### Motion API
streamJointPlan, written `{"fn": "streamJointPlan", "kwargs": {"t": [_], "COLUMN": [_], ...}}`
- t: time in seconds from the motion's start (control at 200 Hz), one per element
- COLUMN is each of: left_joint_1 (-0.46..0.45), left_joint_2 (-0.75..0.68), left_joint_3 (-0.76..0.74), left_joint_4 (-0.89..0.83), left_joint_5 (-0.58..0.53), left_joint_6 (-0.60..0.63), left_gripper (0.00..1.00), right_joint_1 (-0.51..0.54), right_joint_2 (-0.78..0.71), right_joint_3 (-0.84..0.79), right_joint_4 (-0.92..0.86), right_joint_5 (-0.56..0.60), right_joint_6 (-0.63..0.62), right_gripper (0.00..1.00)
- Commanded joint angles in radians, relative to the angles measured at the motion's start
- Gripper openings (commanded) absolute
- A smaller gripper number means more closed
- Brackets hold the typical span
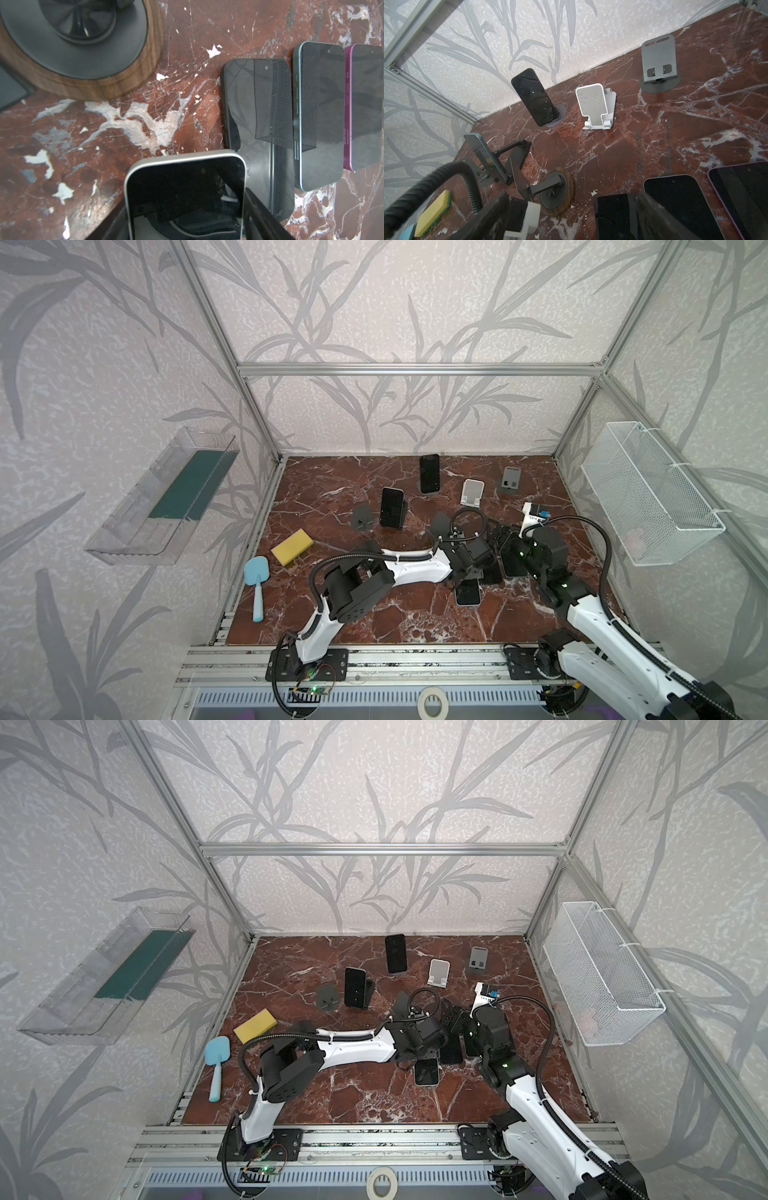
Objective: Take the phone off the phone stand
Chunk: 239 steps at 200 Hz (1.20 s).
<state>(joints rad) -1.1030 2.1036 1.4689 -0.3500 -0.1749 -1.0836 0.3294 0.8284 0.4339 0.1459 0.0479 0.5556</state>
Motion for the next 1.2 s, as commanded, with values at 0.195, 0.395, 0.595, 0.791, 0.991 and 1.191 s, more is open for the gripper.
{"fn": "streamJointPlan", "kwargs": {"t": [0.195, 0.395, 0.595, 0.791, 0.991, 1.191], "left_joint_1": [0.007, 0.012, 0.017, 0.016, 0.016, 0.015], "left_joint_2": [0.021, 0.033, 0.022, 0.016, 0.027, 0.013], "left_joint_3": [-0.042, -0.044, -0.079, -0.084, -0.079, -0.105], "left_joint_4": [-0.031, -0.038, 0.001, -0.002, -0.033, -0.091], "left_joint_5": [-0.026, -0.009, -0.014, -0.02, -0.016, 0.0], "left_joint_6": [-0.017, -0.05, -0.077, -0.09, -0.082, -0.044], "left_gripper": [0.63, 0.65, 0.67, 0.68, 0.68, 0.69], "right_joint_1": [0.003, 0.003, 0.003, 0.004, 0.003, 0.004], "right_joint_2": [-0.014, -0.014, -0.007, -0.014, -0.019, -0.034], "right_joint_3": [-0.013, -0.014, -0.014, -0.014, -0.014, -0.014], "right_joint_4": [0.026, 0.029, 0.035, 0.034, 0.03, 0.026], "right_joint_5": [-0.016, -0.019, -0.028, -0.025, -0.023, -0.019], "right_joint_6": [0.006, 0.006, 0.004, 0.001, 0.001, 0.001], "right_gripper": [0.93, 0.93, 0.92, 0.92, 0.92, 0.92]}}
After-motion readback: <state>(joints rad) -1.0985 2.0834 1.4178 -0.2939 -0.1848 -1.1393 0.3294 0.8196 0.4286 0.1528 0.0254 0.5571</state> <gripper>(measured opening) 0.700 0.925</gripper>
